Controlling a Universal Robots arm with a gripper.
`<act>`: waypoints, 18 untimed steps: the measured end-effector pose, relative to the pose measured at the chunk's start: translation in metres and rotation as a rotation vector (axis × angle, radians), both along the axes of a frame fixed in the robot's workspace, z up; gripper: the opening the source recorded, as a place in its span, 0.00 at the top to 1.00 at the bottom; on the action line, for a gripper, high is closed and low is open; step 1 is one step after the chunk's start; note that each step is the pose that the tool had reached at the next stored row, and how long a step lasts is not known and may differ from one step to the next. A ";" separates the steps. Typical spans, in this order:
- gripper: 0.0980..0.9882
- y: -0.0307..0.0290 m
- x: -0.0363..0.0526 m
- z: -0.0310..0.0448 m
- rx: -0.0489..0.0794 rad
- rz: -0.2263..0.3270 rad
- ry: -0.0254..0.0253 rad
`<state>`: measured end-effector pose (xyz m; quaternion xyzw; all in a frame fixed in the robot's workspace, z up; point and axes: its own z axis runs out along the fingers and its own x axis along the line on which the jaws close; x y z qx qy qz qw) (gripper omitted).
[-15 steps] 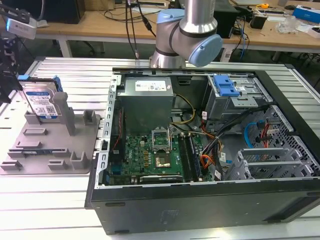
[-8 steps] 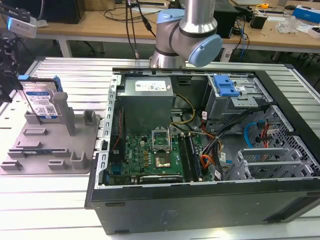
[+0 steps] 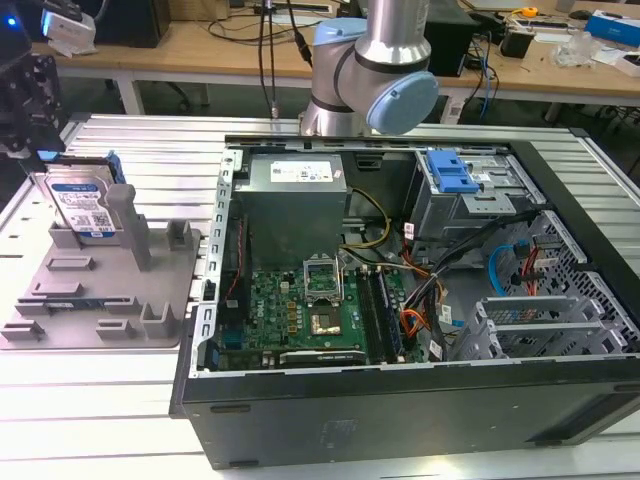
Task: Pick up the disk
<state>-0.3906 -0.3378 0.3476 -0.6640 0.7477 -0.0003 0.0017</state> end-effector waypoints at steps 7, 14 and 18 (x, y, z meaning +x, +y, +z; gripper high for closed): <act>0.57 0.0321 0.0000 -0.0002 0.000 0.011 -0.0075; 0.57 0.0362 -0.0170 -0.0014 0.000 0.018 -0.0081; 0.57 0.0362 -0.0187 -0.0015 -0.001 0.027 -0.0082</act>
